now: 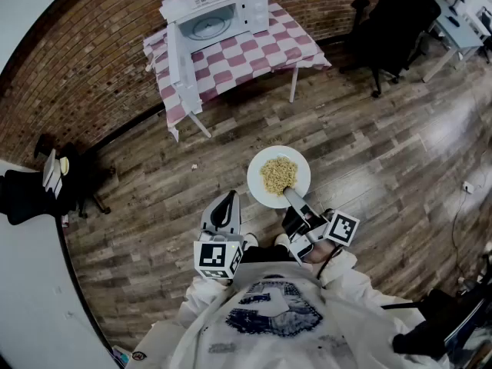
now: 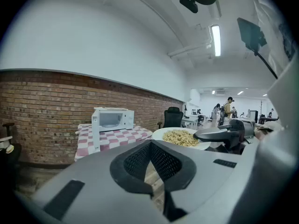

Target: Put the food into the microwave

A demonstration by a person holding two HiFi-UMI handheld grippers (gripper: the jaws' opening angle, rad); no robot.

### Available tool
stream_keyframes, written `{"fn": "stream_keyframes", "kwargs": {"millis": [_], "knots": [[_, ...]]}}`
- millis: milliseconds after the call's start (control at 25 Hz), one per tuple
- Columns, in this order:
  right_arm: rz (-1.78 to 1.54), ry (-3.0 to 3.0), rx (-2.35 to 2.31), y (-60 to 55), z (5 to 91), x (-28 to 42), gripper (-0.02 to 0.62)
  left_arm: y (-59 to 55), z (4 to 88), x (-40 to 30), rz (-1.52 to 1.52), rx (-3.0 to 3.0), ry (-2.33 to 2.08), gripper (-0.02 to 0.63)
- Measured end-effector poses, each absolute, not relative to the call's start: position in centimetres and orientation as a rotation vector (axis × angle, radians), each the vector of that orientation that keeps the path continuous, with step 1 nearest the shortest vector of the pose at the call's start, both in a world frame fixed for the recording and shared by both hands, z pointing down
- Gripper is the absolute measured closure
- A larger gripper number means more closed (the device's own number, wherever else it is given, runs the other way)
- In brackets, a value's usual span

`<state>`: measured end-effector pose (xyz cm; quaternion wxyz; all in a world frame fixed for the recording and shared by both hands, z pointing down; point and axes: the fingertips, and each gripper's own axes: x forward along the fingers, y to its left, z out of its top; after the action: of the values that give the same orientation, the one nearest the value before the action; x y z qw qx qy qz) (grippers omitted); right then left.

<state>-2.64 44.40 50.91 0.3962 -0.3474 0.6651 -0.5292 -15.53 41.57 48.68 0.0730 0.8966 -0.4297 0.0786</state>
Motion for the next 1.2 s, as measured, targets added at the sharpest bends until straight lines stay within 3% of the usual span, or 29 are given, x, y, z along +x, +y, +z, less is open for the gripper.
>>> {"fn": "stream_keyframes", "kwargs": {"millis": [720,1200], "knots": [[-1.321,1.683,-0.906,55.3,49.0,-12.1,0.520,52.0,48.1,-24.0,0.230,2.697,-1.208,0.598],[-1.330,1.719,-0.904,52.1,49.4,-7.7,0.520,48.4,48.1,-19.6,0.224,2.680,-1.235,0.598]]}}
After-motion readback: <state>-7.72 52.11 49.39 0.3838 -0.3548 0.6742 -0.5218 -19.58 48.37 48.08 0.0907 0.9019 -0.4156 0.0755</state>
